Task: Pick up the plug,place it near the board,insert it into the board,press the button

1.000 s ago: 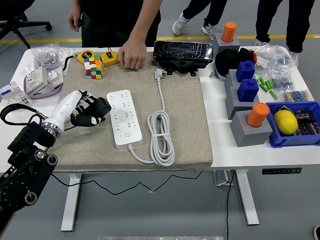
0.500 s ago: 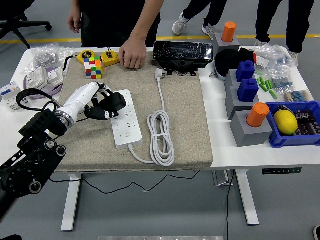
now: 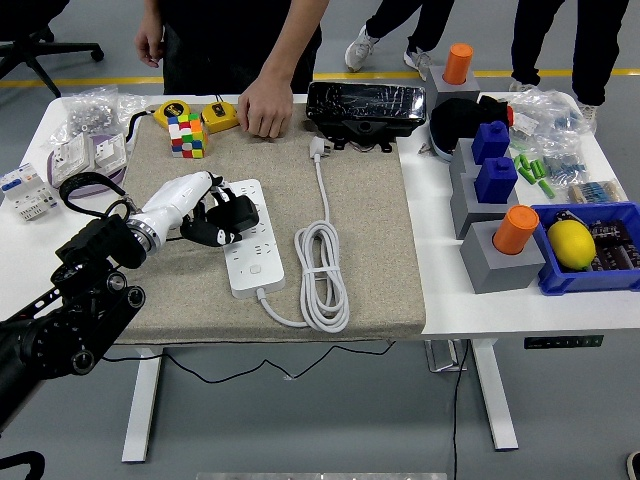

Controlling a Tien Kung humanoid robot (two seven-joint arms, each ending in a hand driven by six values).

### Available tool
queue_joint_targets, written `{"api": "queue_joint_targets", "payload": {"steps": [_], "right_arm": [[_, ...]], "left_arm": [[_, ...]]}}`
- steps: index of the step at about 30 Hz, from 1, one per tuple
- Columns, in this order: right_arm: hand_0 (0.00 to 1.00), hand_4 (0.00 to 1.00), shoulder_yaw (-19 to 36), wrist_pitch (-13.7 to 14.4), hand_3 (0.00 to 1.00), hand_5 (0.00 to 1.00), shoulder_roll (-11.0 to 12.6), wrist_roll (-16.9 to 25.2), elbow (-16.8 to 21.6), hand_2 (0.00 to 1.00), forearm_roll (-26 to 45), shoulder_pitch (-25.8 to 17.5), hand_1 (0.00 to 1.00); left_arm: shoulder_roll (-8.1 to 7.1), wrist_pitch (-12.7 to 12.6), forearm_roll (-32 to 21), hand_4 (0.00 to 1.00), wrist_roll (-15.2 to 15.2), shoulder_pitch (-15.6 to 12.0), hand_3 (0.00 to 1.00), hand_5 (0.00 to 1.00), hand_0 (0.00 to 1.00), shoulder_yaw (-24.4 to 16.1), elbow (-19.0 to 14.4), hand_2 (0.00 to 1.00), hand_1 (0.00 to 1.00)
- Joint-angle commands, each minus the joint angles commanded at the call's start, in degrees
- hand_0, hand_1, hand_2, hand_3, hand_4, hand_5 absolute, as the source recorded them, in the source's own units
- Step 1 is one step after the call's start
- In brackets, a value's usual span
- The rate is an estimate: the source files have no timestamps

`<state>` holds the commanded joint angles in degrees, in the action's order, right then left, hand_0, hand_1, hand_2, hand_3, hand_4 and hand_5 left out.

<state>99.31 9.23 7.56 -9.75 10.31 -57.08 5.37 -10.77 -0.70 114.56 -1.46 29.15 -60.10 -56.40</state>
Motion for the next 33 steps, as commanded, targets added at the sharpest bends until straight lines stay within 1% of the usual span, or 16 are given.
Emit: {"api": "queue_joint_targets", "payload": {"steps": [6, 10, 11, 12, 16, 17, 20, 24, 27, 33], "right_arm": [[0.781, 0.998, -0.21, 0.03, 0.781, 0.998, 0.09, -0.07, 0.00, 0.760, 0.18, 0.00, 0.761], [0.781, 0.998, -0.24, 0.01, 0.781, 0.998, 0.12, -0.10, 0.00, 0.760, 0.23, 0.00, 0.761], [0.781, 0.998, -0.21, 0.01, 0.779, 0.998, 0.12, -0.11, 0.00, 0.759, 0.22, 0.02, 0.761], [0.781, 0.998, -0.17, 0.02, 0.779, 0.998, 0.12, -0.12, 0.00, 0.759, 0.19, 0.03, 0.761], [0.781, 0.998, -0.23, 0.02, 0.779, 0.998, 0.14, -0.07, 0.00, 0.759, 0.30, 0.15, 0.761], [0.779, 0.998, -0.22, 0.02, 0.779, 0.998, 0.13, -0.06, 0.00, 0.759, 0.32, 0.17, 0.760], [0.779, 0.998, -0.32, 0.04, 0.779, 0.998, 0.14, -0.04, 0.00, 0.759, 0.40, 0.25, 0.760], [0.778, 0.998, -0.31, 0.04, 0.777, 0.998, 0.16, -0.10, 0.00, 0.759, 0.39, 0.23, 0.760], [0.778, 0.998, -0.32, 0.06, 0.777, 0.998, 0.26, -0.25, 0.00, 0.759, 0.35, 0.22, 0.760], [0.778, 0.998, -0.33, 0.18, 0.778, 0.998, 0.40, -0.26, 0.00, 0.759, 0.32, 0.29, 0.761]], "left_arm": [[-0.39, 0.43, 0.95, 0.717, 0.18, 0.91, 0.368, 0.119, 0.293, 0.24, 1.46, 0.248, 0.222], [-0.78, 0.81, 0.85, 0.717, 0.28, 1.26, 0.368, 0.119, 0.293, 0.23, 1.62, 0.248, 0.222], [-0.91, 1.01, 0.75, 0.712, 0.29, 1.36, 0.371, 0.119, 0.297, 0.17, 1.53, 0.262, 0.249], [-1.02, 1.17, 0.67, 0.712, 0.29, 1.45, 0.371, 0.119, 0.297, 0.14, 1.45, 0.262, 0.249], [-1.72, 3.06, -0.05, 0.712, 0.10, 1.89, 0.371, 0.119, 0.297, 0.43, 0.94, 0.262, 0.249], [-1.88, 3.49, -0.34, 0.713, 0.13, 1.99, 0.378, 0.117, 0.300, 0.55, 0.90, 0.278, 0.302], [-2.32, 4.69, -1.45, 0.713, 0.49, 2.32, 0.378, 0.117, 0.300, 0.22, 0.76, 0.278, 0.302], [-2.65, 5.27, -1.88, 0.715, 0.64, 2.65, 0.375, 0.116, 0.300, -0.07, 0.49, 0.284, 0.312], [-3.02, 6.36, -2.31, 0.715, 0.67, 3.11, 0.375, 0.116, 0.300, -0.17, 0.34, 0.284, 0.312], [-3.33, 7.71, -2.58, 0.728, 0.64, 3.50, 0.381, 0.113, 0.302, -0.37, 0.63, 0.282, 0.324]]}}
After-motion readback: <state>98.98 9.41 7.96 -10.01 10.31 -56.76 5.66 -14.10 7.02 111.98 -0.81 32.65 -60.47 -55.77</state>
